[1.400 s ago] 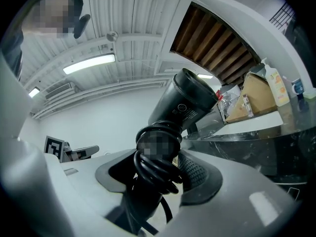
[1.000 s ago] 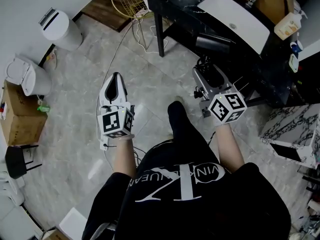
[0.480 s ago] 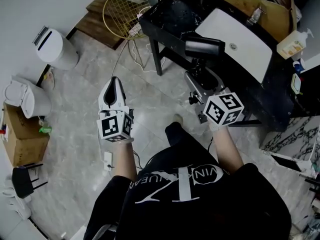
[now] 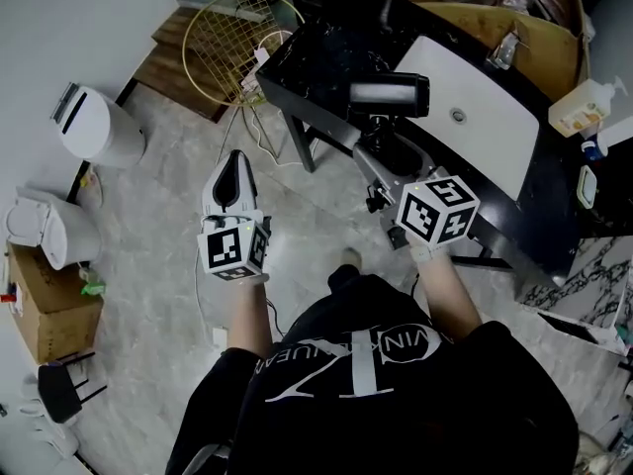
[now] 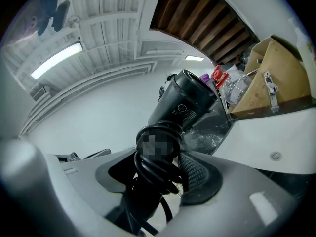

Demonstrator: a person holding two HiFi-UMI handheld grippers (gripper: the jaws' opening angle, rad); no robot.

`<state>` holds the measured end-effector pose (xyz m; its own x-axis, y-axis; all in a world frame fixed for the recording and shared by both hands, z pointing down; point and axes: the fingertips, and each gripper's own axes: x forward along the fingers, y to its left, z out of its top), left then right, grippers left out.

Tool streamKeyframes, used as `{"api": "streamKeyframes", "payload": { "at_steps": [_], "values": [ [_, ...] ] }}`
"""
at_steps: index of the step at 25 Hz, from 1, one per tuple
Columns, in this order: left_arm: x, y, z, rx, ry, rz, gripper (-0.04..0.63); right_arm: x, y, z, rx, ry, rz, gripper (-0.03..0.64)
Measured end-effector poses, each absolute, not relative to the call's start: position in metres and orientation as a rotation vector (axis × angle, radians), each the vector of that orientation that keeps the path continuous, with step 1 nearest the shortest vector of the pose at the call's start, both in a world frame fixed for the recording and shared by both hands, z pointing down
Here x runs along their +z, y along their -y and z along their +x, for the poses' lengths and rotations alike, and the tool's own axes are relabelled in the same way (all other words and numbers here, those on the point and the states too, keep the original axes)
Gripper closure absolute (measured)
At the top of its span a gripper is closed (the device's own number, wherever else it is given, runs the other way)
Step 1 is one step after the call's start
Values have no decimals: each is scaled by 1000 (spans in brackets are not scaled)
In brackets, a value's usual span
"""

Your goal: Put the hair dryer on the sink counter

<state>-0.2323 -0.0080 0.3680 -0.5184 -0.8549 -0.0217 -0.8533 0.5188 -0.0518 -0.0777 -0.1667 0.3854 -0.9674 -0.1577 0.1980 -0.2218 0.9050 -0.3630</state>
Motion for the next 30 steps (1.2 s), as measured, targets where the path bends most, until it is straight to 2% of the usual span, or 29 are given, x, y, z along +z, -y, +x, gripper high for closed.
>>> {"api": "streamKeyframes", "payload": {
  "at_steps": [12, 22, 30],
  "values": [
    [373, 87, -280, -95, -2673, -1619, 595, 389, 220, -131, 749, 2801, 295, 351],
    [349, 228, -361, -76, -2435, -1925, 595, 398, 283, -197, 1028, 2665, 477, 351],
    [361, 297, -411, -124, -2306, -2166, 595, 418, 333, -253, 1200, 2553, 642, 351]
  ]
}}
